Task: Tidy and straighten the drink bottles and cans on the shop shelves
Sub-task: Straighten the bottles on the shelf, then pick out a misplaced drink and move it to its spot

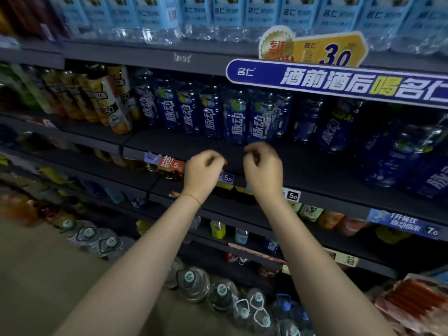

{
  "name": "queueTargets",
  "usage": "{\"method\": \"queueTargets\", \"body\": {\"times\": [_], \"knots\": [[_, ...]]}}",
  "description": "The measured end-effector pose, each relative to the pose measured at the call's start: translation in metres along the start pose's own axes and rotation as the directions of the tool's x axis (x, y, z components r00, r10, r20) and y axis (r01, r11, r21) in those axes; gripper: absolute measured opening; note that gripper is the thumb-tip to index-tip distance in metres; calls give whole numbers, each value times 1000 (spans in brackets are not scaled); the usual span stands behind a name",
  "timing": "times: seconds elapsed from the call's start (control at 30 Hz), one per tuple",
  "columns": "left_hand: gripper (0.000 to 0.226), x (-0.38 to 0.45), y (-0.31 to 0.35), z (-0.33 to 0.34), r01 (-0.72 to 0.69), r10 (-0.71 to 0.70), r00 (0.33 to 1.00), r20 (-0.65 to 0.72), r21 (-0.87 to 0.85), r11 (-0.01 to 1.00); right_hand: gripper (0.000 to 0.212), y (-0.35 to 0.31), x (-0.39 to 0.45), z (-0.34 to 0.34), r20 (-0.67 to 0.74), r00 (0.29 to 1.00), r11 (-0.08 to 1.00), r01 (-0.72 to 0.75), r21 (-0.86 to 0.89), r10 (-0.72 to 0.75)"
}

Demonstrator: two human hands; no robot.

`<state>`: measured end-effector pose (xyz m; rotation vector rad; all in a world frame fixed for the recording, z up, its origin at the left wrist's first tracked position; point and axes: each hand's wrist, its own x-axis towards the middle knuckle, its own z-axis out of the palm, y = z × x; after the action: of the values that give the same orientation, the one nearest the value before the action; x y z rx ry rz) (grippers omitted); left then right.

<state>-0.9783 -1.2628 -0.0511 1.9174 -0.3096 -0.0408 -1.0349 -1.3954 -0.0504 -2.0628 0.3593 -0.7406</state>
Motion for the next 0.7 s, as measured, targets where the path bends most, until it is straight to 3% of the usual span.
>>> {"method": "queueTargets", "body": {"times": [0.1, 0.2, 0.27, 0.37, 0.43, 0.57, 0.63, 0.7], "knots": [[31, -22, -45, -18, 42, -42, 999, -4, 69, 997, 14, -8, -41, 25, 99, 992, 989, -84, 124, 72], [35, -31, -101, -37, 197, -223, 968, 113, 205, 959, 13, 11, -81, 73, 228, 954, 975, -214, 69, 193], [35, -33, -143, -47, 285, -346, 917, 200, 283, 916, 14, 35, -109, 108, 348, 876, 939, -340, -47, 335], [31, -33, -205, -52, 387, -482, 820, 308, 323, 864, 19, 84, -142, 152, 471, 696, 840, -456, -293, 542], [25, -30, -245, -47, 467, -551, 757, 351, 301, 832, 20, 122, -156, 177, 468, 639, 791, -460, -403, 610], [15, -16, -324, -24, 610, -650, 673, 354, 232, 758, 30, 202, -160, 225, 378, 630, 722, -475, -504, 678], [15, -11, -363, -8, 668, -686, 642, 342, 189, 719, 42, 241, -156, 248, 326, 603, 679, -565, -469, 728], [17, -7, -400, 6, 706, -706, 623, 338, 148, 693, 57, 274, -151, 271, 304, 621, 690, -615, -382, 722]]}}
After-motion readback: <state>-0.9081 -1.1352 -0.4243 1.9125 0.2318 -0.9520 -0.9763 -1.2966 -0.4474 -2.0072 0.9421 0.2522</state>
